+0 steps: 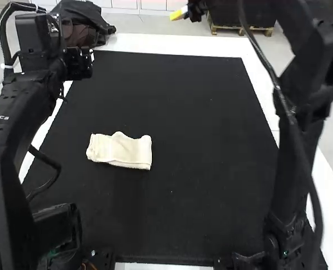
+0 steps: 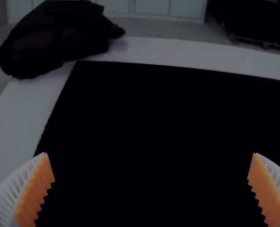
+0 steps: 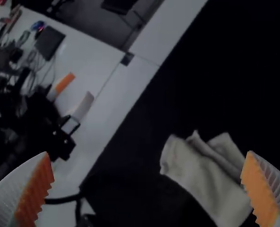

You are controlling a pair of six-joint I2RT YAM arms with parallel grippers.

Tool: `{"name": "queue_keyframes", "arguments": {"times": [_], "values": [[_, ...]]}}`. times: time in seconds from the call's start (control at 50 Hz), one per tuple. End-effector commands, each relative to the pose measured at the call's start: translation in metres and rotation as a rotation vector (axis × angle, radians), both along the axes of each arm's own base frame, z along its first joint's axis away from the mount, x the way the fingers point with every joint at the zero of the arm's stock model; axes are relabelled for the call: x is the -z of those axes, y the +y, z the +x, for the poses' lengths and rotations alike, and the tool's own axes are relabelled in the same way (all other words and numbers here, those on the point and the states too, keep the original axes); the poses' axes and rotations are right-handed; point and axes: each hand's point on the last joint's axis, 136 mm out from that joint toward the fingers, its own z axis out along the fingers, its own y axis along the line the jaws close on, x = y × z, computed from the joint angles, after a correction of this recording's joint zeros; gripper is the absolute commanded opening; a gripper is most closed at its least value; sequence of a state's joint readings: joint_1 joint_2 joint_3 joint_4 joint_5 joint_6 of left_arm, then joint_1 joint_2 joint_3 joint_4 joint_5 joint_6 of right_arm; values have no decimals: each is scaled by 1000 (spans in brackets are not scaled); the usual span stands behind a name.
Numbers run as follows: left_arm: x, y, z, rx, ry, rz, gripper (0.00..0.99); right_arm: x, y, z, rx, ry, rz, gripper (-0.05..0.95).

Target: Fold the towel.

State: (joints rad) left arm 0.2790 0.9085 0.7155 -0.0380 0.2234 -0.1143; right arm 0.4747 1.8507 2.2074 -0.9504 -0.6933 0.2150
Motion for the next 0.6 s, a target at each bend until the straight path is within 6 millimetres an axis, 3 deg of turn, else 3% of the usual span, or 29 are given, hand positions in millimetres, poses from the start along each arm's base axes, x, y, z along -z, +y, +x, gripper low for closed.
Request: {"name": "queue_keyframes", "arguments": {"times": [0.0,0.38,0.58], "values": [[-15,-1,-5,-9,-40,3,966,-8,-18,-14,18,6,21,918],[-31,-13,-21,10,-80,-7,966,-5,-73,-49,104,4,37,918],[-37,-29,-30,48,-98,-19,966,-21,-88,-63,129,-98,77,918]]}}
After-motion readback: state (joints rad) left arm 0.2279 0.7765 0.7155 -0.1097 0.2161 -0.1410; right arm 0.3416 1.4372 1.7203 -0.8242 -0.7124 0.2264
